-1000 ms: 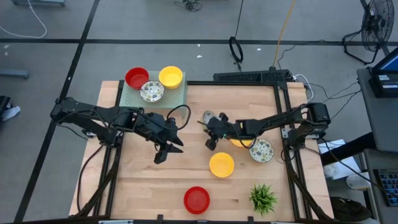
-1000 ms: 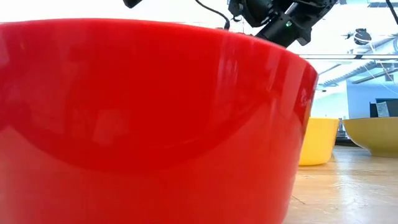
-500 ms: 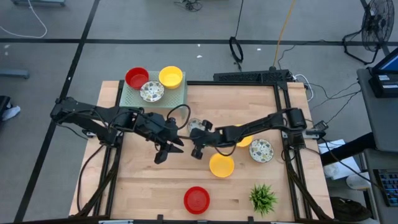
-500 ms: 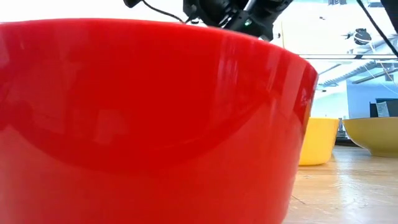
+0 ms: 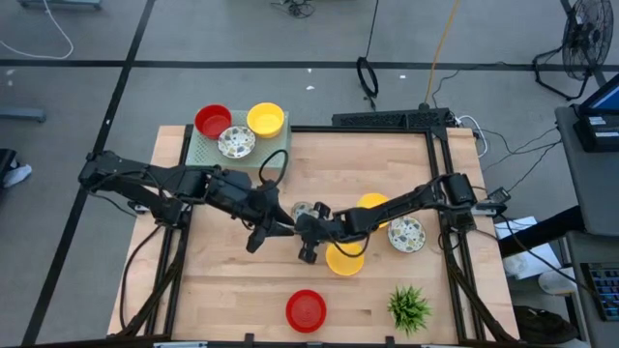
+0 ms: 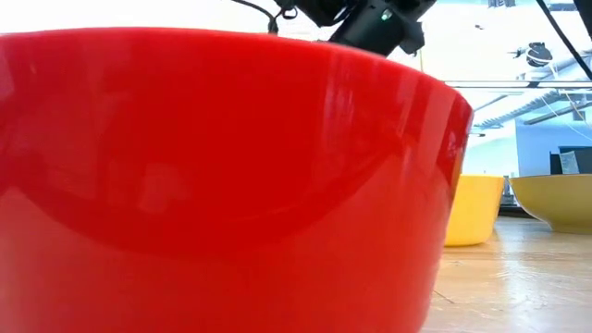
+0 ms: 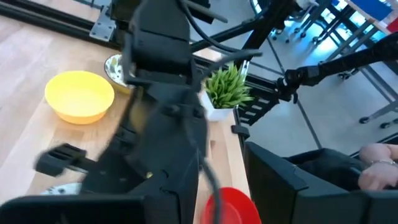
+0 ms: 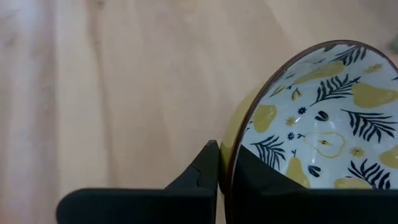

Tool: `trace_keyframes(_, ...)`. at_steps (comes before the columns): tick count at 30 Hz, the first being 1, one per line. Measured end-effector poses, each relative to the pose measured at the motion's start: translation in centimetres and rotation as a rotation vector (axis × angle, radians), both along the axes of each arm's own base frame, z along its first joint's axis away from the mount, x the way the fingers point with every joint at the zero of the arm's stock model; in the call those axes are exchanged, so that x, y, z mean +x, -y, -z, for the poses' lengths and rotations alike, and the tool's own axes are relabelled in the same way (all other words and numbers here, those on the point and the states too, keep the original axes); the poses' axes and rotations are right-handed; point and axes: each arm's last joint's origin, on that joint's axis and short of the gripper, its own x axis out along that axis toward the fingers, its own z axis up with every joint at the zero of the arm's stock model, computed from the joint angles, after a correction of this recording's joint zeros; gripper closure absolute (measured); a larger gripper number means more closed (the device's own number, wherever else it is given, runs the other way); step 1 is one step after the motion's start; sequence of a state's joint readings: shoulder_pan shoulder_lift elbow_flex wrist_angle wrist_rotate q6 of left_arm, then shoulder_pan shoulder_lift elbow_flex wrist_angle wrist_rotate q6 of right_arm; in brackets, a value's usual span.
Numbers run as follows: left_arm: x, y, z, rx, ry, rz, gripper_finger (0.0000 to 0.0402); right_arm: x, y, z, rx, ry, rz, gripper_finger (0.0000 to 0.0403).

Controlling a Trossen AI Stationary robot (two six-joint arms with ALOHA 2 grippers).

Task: Pick & Place Mini bowls
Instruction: Stack the white patterned bowl on top of the white patterned bowl on the shelf

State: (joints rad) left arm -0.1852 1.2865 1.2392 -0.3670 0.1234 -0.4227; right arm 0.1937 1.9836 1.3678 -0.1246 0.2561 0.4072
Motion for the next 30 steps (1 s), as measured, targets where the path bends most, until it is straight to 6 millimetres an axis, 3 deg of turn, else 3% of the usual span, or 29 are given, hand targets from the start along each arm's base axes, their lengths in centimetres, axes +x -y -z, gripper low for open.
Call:
trace_keyframes(5, 0.01, 0.00, -0.03, -0.002, 0.003, 0.000, 0.0270, -0.19, -0.98, 0.00, -0.005, 0.000, -0.028, 0.0394)
trace_keyframes(24, 0.02, -0.06, -0.01, 0.005, 0.002, -0.017, 0.0270, -0.89, -0.18, 0.66, -0.128, -0.129, -0.122, 0.0393)
trace_keyframes(30, 0.02, -0.05, -0.01, 0.006, 0.003, -0.017, 0.0270, -0.88, -0.18, 0.59, -0.129, -0.126, -0.124, 0.0360)
